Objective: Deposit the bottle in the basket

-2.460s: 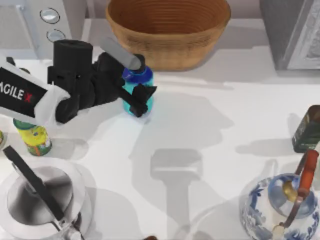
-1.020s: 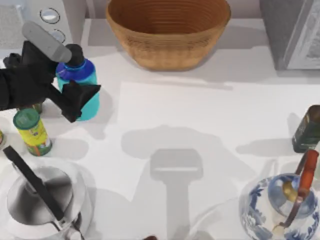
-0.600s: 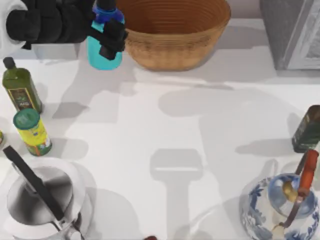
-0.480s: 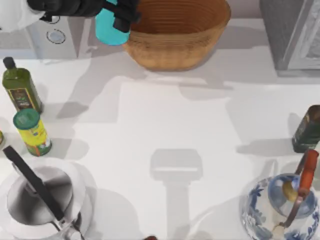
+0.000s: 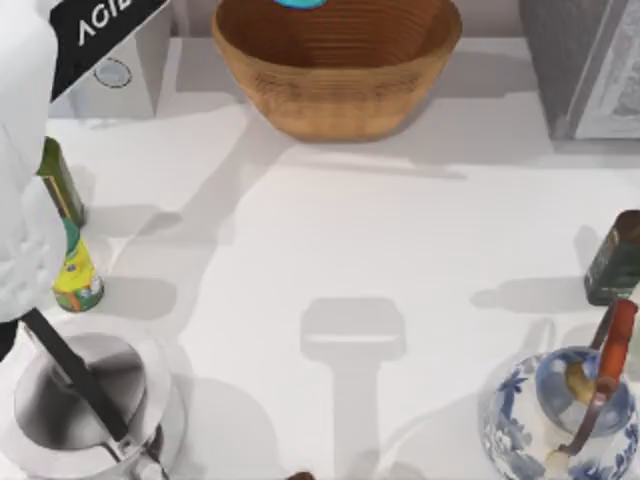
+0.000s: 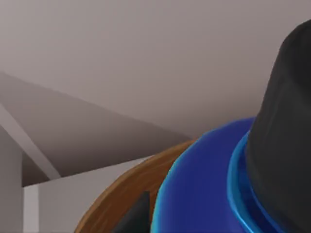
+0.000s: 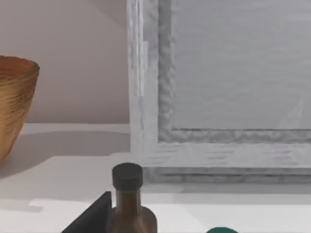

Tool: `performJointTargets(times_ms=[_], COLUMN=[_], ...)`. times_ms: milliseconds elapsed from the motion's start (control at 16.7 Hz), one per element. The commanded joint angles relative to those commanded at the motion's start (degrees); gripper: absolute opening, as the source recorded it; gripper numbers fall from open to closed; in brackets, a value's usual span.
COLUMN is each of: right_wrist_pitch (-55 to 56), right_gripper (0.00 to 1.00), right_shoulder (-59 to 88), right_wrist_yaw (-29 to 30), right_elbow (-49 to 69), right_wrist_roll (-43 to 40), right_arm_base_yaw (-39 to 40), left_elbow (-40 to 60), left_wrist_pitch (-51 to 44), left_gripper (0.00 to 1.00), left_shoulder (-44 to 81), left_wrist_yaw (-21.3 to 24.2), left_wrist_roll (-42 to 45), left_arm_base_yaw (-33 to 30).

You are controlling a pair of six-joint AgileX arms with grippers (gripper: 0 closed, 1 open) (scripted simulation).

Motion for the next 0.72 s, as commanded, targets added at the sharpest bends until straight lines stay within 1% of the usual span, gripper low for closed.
performJointTargets(times_ms=[180,360,480,720], right_wrist_pitch=[0.0,0.0,0.0,0.0], right_gripper=[1.00,1.00,1.00,1.00], right_shoulder=[0.0,0.0,0.0,0.0], right_wrist_yaw=[0.0,0.0,0.0,0.0], right_elbow=[0.0,0.0,0.0,0.0], right_wrist_roll=[0.0,0.0,0.0,0.0], right_arm_base_yaw=[0.0,0.0,0.0,0.0], left_elbow=[12.7,20.6,22.9,23.2], left_wrist_pitch=[-5.0,-7.8,-8.6,-8.7], left_gripper=[0.00,0.00,0.00,0.00], left_shoulder=[5.1,7.9,8.7,8.8], left_wrist_yaw=[-7.7,-12.5,-14.1,-14.3], left_wrist_roll=[-5.9,-10.3,-11.8,-12.0], left_arm_base_yaw=[-3.4,-5.3,-5.9,-5.9])
